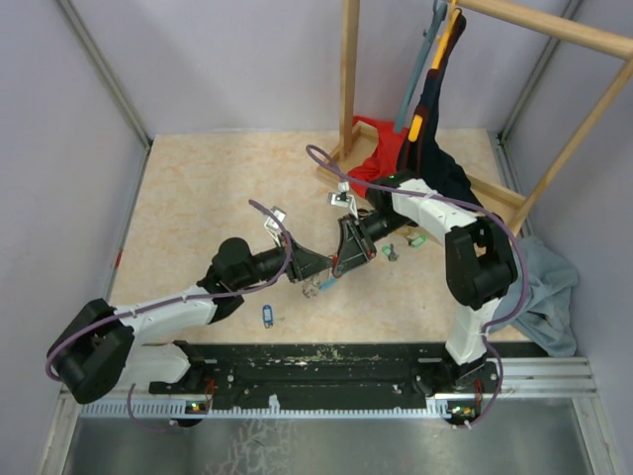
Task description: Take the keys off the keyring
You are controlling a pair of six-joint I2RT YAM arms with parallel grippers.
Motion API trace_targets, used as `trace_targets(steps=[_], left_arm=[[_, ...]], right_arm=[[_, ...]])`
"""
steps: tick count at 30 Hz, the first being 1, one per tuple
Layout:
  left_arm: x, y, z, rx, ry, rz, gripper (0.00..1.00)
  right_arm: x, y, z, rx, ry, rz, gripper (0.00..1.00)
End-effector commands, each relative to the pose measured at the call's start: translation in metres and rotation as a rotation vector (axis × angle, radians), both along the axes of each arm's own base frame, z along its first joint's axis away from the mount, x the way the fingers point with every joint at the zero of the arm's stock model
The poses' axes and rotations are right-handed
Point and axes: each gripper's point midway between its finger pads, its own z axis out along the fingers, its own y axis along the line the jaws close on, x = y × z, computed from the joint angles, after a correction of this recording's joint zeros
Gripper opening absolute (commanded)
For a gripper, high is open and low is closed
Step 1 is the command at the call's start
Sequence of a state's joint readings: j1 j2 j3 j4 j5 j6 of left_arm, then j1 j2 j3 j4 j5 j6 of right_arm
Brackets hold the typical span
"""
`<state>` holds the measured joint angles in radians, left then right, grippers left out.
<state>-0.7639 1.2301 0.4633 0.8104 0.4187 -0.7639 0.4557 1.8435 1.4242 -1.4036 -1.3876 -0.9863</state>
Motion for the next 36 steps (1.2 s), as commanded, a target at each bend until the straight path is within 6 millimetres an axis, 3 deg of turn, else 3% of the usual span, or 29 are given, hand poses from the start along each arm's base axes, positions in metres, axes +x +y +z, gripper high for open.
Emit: trace_targets(steps=[1,10,17,20,26,29,32,36], left_arm=[[0.005,0.005,0.011,-0.052,0.001,0.031,0.0],[0.013,0.022,0.011,-0.114,0.063,0.112,0.0],[0.02,0.042,0.017,-0.22,0.18,0.158,0.0],[0.023,0.048,0.02,-0.259,0.237,0.165,0.0],[0.029,0.053,0.028,-0.344,0.358,0.153,0.0],[0.035,0.053,0.03,-0.398,0.432,0.151,0.0],[0.041,0.049,0.029,-0.43,0.53,0.143,0.0],[0.055,0.042,0.022,-0.414,0.652,0.176,0.0]], right_arm=[[0.003,0.006,0.022,0.078,-0.054,0.003,0.23],[0.006,0.0,0.021,0.064,-0.12,0.008,0.48],[0.026,-0.004,0.008,-0.05,-0.258,-0.079,0.56],[0.04,-0.008,0.007,-0.1,-0.419,-0.162,0.59],[0.04,-0.019,0.034,-0.054,-0.698,-0.173,0.56],[0.045,-0.016,0.049,0.007,-0.955,-0.195,0.57],[0.051,-0.011,0.054,0.073,-1.293,-0.19,0.67],[0.063,-0.002,0.057,0.079,-1.385,-0.217,0.66]])
